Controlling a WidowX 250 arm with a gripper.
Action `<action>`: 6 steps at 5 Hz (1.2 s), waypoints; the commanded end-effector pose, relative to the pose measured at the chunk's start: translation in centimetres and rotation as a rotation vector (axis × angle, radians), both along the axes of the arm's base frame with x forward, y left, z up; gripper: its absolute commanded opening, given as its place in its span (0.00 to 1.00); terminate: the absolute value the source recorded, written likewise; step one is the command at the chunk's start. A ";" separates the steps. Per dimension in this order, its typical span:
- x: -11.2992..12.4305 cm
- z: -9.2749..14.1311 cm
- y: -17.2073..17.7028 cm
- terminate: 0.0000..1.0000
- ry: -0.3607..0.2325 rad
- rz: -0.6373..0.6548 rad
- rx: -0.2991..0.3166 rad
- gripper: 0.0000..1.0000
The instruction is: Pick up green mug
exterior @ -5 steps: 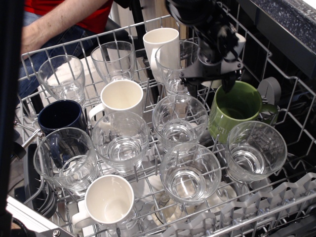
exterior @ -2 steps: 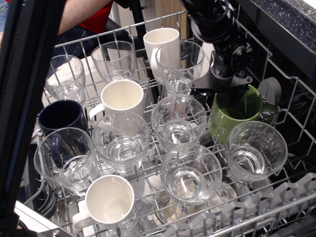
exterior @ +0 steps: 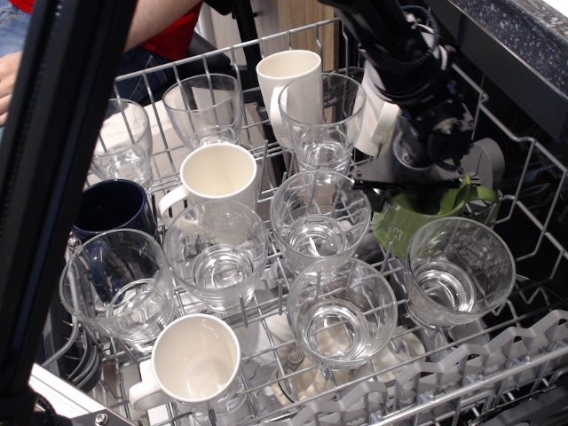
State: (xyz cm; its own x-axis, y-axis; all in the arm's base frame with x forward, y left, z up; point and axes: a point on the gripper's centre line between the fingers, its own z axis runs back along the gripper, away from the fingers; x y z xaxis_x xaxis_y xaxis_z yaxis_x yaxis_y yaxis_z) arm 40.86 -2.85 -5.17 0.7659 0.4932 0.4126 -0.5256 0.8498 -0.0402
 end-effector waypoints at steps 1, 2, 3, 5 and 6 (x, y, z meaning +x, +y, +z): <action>1.1 1.6 0.0 0.00 -0.071 0.042 -0.006 0.00; 1.3 1.9 -0.1 0.00 -0.076 0.058 -0.008 0.00; 1.2 3.1 -0.4 0.00 -0.177 0.073 -0.101 0.00; 2.1 6.7 -1.2 0.00 -0.193 0.172 -0.269 0.00; 2.7 9.2 -2.3 0.00 -0.160 0.238 -0.295 0.00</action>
